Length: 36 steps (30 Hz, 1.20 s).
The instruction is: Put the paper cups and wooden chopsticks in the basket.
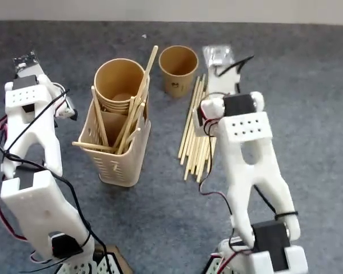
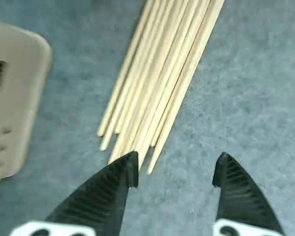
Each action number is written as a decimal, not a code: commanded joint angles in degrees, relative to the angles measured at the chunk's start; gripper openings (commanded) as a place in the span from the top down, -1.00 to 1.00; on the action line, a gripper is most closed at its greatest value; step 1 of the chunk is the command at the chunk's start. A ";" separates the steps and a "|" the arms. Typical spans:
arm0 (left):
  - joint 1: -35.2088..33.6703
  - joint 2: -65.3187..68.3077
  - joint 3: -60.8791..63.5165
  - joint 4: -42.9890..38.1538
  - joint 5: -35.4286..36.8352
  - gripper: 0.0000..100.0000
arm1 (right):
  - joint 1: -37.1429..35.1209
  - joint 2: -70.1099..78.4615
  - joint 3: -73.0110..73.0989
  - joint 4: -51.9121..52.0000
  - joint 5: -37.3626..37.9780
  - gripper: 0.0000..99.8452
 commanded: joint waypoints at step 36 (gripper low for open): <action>1.63 -2.95 3.03 -5.63 0.35 0.58 | 8.31 19.65 1.98 -18.77 3.87 0.99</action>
